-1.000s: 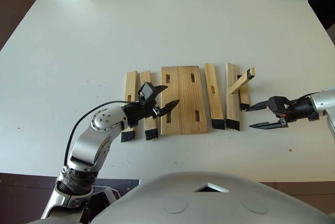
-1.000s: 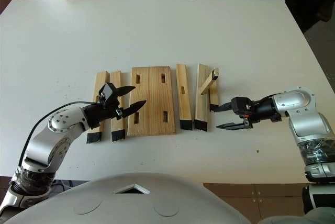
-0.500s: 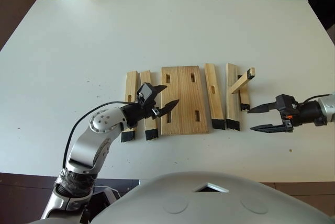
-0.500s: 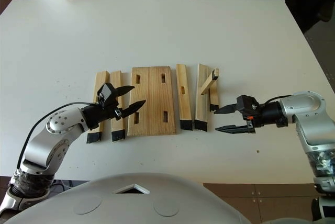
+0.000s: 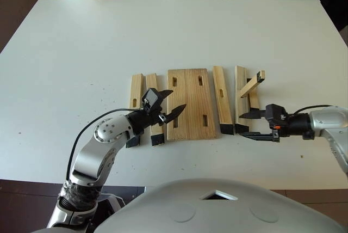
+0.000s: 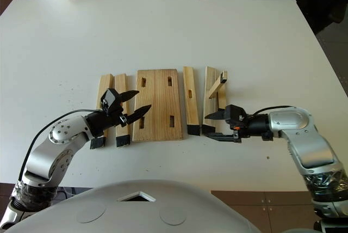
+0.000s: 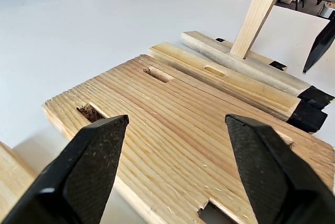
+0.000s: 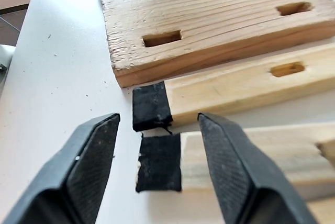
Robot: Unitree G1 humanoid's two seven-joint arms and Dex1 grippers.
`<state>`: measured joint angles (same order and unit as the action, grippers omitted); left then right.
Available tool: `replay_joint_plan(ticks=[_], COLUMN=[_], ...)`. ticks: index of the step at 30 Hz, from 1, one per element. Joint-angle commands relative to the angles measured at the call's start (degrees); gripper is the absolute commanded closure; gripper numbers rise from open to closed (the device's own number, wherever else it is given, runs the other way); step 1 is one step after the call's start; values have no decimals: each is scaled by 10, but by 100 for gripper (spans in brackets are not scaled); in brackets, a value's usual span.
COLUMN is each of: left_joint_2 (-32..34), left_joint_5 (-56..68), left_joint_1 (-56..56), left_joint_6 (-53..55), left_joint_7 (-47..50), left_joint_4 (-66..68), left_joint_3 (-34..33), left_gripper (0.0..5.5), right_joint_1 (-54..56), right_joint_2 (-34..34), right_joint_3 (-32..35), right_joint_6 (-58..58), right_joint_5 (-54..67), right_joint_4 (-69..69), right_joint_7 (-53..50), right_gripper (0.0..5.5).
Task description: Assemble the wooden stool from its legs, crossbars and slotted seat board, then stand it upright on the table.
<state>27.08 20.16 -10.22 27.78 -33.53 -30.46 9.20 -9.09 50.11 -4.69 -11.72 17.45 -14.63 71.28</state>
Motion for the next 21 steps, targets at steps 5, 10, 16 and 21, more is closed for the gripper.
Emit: replay_joint_plan(ticks=[5, 10, 16, 21], left_joint_2=[4, 8, 6, 4], left_joint_5=[-5, -5, -8, -12], left_joint_1=[11, 2, -1, -24], left_joint_6=[-1, -7, -10, -17], left_joint_7=[-8, -12, -5, 3], left_joint_4=[9, 12, 9, 3], left_joint_3=[7, 5, 5, 4], left_gripper=[206, 206, 206, 206], right_joint_1=[-1, -8, -16, -26], right_joint_2=[0, 18, 31, 17], right_joint_3=[-10, 8, 50, 98], right_joint_6=[70, 80, 40, -14], right_joint_5=[-40, -26, 33, 38], right_joint_4=[80, 101, 35, -17], right_joint_7=[-4, 12, 17, -57], right_gripper=[274, 274, 274, 246])
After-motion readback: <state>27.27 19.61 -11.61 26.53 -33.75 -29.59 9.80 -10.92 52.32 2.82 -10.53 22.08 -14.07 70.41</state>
